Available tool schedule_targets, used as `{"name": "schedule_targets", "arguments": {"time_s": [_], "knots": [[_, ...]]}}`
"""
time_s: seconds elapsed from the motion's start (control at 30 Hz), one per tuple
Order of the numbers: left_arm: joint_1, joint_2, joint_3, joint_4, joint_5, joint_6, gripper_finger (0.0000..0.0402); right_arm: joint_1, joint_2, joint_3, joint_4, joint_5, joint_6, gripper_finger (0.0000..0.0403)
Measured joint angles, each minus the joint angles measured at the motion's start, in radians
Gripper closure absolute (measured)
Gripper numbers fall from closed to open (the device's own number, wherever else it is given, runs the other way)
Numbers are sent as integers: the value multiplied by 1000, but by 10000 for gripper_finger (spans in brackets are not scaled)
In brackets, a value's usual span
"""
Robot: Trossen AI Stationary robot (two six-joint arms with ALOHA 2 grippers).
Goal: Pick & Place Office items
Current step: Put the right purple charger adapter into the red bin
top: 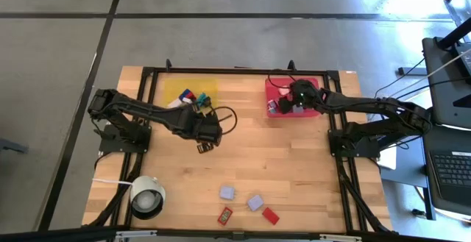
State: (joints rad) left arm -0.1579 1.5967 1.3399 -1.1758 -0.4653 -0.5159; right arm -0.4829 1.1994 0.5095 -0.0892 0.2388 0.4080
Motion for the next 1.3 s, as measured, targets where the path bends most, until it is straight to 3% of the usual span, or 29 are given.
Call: {"name": "schedule_targets", "arguments": {"time_s": [0.13,0.3,0.6,0.9,1.07,1.3], "knots": [[-50,0,0,60,40,6,203,48,-15,0,0,-79,-4,92],[-94,0,0,24,-13,-60,180,185,-16,0,2,-98,-1,92],[-110,0,0,-78,-46,-161,173,568,-11,0,45,-105,42,92],[-110,0,0,-78,-67,-198,173,913,0,0,135,-155,-154,92],[-110,0,0,-78,-66,-207,174,1006,58,0,368,-147,-264,92],[-110,0,0,-78,-48,-206,174,1038,190,1,577,-209,-266,92]]}}
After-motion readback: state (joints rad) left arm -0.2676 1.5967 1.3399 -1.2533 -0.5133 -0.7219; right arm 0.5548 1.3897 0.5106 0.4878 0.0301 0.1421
